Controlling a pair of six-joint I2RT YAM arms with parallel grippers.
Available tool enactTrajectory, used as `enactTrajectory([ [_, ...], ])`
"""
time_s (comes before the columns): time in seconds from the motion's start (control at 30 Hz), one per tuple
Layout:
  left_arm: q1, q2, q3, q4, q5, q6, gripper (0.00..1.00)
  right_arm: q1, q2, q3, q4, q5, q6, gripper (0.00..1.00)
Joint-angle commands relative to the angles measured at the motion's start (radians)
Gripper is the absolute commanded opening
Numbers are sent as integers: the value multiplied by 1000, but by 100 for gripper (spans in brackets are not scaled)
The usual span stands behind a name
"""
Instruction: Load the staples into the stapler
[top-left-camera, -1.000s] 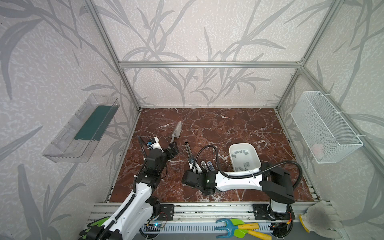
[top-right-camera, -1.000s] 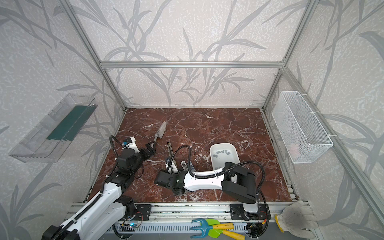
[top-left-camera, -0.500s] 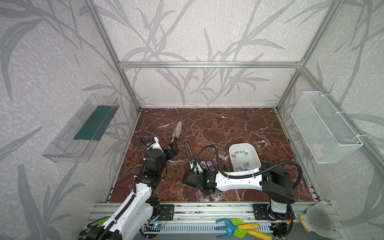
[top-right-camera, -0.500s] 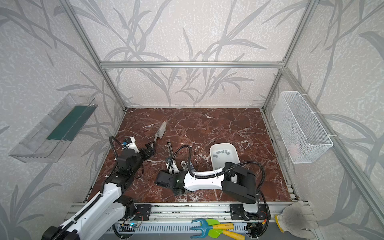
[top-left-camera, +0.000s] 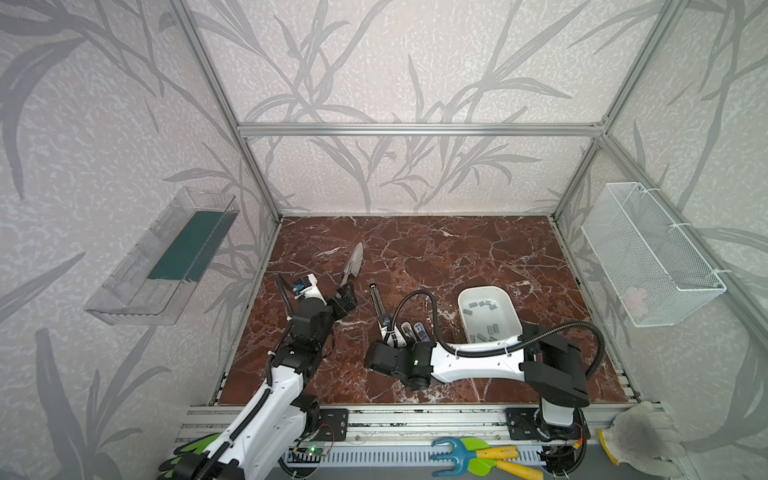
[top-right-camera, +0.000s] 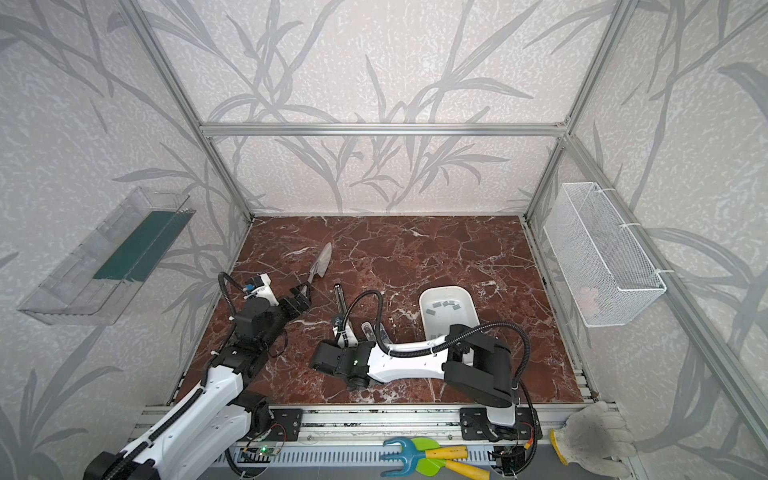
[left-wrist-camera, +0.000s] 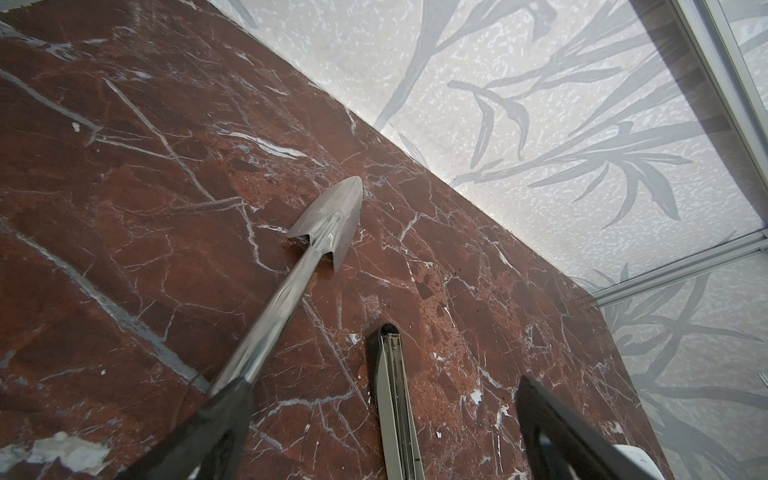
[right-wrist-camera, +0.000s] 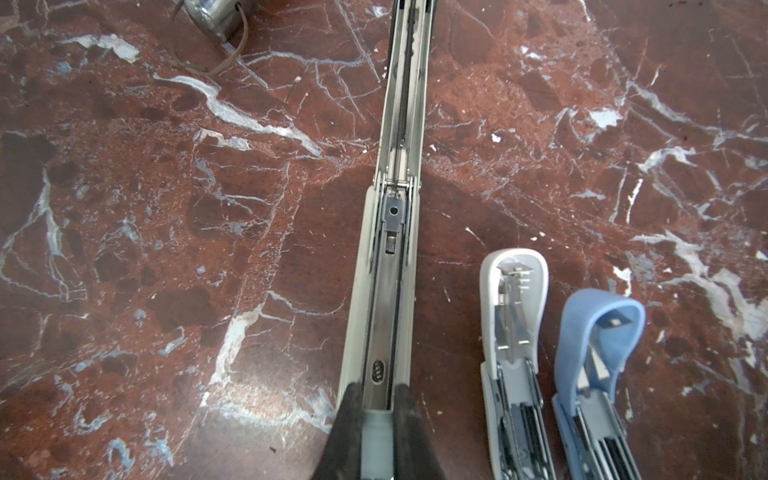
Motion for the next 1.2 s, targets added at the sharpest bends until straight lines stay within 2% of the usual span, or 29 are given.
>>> enactTrajectory([
  [0.0,3,-14,-11,22,-17,-15,99,11,21,41,-34,21,7,5],
  [1.17,3,-10,-19,37,-18,-28,99,11,63,65,-46,54,12,5],
])
